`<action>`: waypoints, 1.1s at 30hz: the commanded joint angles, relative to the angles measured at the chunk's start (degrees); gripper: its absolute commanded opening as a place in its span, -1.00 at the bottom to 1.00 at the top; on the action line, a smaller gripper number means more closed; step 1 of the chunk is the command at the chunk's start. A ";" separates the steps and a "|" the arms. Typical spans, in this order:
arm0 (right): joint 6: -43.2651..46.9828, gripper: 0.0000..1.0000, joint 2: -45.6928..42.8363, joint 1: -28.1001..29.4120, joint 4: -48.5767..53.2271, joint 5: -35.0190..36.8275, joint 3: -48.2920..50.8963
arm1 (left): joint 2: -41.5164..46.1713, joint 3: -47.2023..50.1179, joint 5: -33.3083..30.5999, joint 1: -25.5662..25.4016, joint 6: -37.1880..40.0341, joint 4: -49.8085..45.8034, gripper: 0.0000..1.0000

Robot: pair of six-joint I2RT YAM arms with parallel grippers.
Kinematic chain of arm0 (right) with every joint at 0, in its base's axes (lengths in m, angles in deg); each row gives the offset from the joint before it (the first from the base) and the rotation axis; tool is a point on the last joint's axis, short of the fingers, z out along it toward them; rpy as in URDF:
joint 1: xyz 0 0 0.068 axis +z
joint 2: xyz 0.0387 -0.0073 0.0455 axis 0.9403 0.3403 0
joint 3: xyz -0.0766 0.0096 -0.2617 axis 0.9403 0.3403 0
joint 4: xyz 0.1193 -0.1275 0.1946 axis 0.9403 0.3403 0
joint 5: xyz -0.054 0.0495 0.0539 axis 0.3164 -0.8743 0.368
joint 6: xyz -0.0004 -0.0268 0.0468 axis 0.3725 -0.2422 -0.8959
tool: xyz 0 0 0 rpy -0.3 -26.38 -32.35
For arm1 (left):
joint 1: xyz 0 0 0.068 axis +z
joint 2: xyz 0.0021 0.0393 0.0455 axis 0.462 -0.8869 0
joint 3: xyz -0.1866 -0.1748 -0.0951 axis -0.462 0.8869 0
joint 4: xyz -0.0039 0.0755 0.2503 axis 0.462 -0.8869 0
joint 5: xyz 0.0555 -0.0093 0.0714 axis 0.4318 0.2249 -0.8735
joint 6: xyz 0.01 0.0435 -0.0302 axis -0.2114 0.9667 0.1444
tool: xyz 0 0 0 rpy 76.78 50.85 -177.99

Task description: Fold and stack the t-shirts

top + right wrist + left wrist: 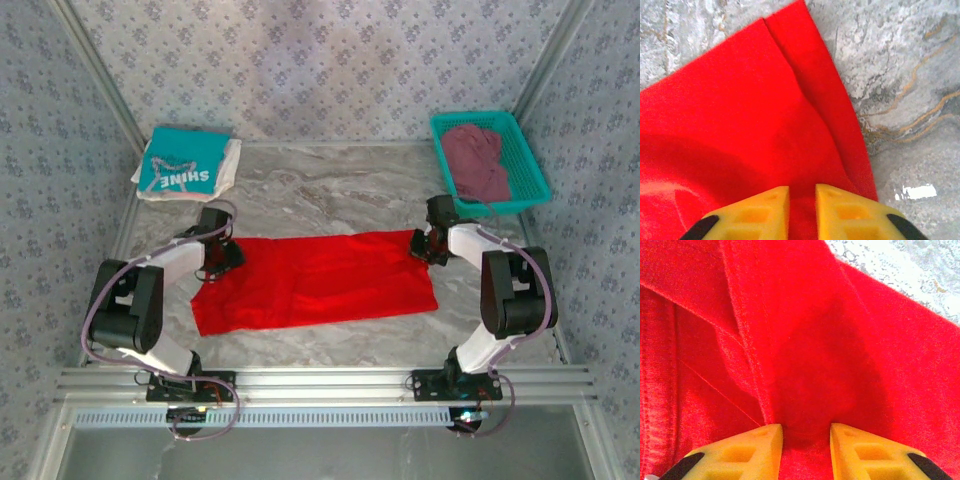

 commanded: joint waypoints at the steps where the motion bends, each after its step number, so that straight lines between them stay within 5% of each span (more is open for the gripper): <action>1: -0.58 -0.68 -0.79 -0.55 -0.65 0.12 -0.25 | -1.56 -0.05 0.54 0.14 0.88 -1.12 -0.37; 7: 0.46 -1.00 -3.23 -0.55 1.17 2.57 -0.61 | -2.12 -0.99 -0.13 0.23 1.18 -1.72 -0.38; 13: 0.54 -1.00 -4.91 -1.67 1.91 2.56 0.32 | -2.50 -1.61 -0.08 0.21 1.36 -2.10 -0.38; 18: -0.23 -0.40 -2.81 -3.27 3.14 -0.92 0.74 | -2.03 -1.82 0.07 0.23 1.36 -2.45 -0.39; 27: -1.34 -0.51 -1.52 -3.19 -0.31 -5.23 3.06 | -2.26 -2.06 -0.01 0.23 1.71 -3.13 -0.40; 33: -2.95 -0.32 -1.32 -2.89 -0.05 -6.49 3.91 | -1.91 -1.80 0.13 0.23 1.63 -2.87 -0.39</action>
